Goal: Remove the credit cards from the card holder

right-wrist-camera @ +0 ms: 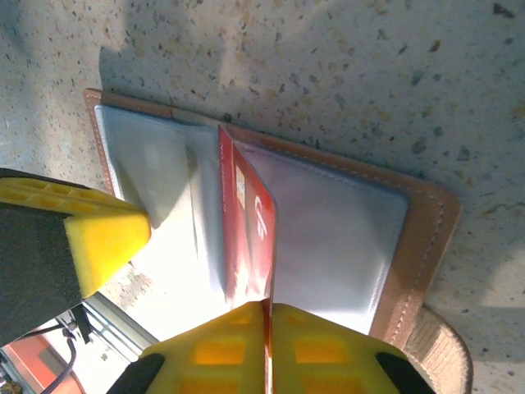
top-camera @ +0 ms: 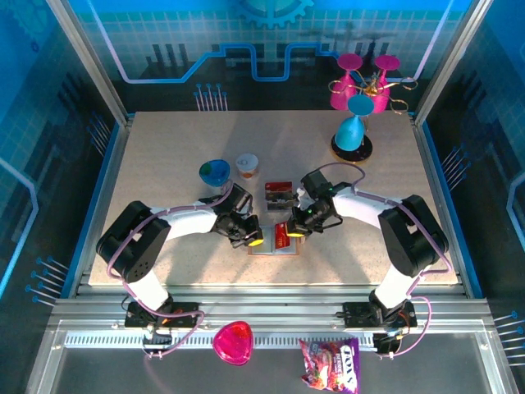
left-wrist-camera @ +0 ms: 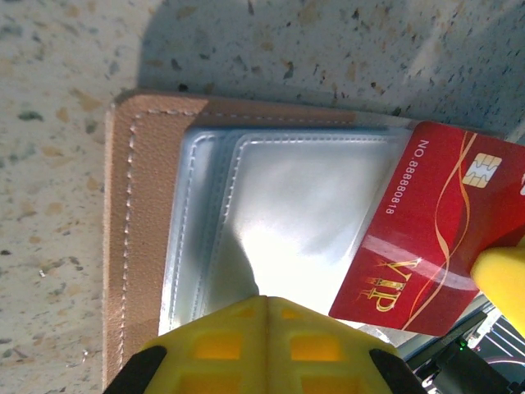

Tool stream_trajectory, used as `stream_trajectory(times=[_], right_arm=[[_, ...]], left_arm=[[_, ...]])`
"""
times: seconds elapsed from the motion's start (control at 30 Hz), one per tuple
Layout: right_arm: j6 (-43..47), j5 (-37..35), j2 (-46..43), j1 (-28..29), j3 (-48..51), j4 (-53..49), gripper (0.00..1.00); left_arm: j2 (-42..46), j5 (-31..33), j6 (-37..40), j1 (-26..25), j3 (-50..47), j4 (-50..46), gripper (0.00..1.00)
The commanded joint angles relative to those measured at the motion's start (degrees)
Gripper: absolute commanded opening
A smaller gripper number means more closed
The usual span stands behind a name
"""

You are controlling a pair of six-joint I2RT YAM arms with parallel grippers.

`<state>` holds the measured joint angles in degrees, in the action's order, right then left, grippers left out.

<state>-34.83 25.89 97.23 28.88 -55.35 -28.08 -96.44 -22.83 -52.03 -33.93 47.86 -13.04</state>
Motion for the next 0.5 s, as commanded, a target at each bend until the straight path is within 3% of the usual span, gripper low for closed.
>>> stream_trajectory(times=[0.0, 0.3, 0.47], right_arm=[[0.7, -1.1, -1.0, 0.8, -1.7, -3.1, 0.08], [-2.5, -0.4, -0.4, 3.9, -2.7, -2.0, 0.17], [-3.9, -1.5, -1.2, 4.9, -2.1, -1.9, 0.18]], left_arm=[[-0.9, -1.3, 1.0, -0.3, 0.1, -0.5, 0.05], [-1.4, -1.4, 0.8, -0.2, 0.1, 0.0, 0.05], [-1.5, -1.6, 1.0, -0.3, 0.3, 0.0, 0.05]])
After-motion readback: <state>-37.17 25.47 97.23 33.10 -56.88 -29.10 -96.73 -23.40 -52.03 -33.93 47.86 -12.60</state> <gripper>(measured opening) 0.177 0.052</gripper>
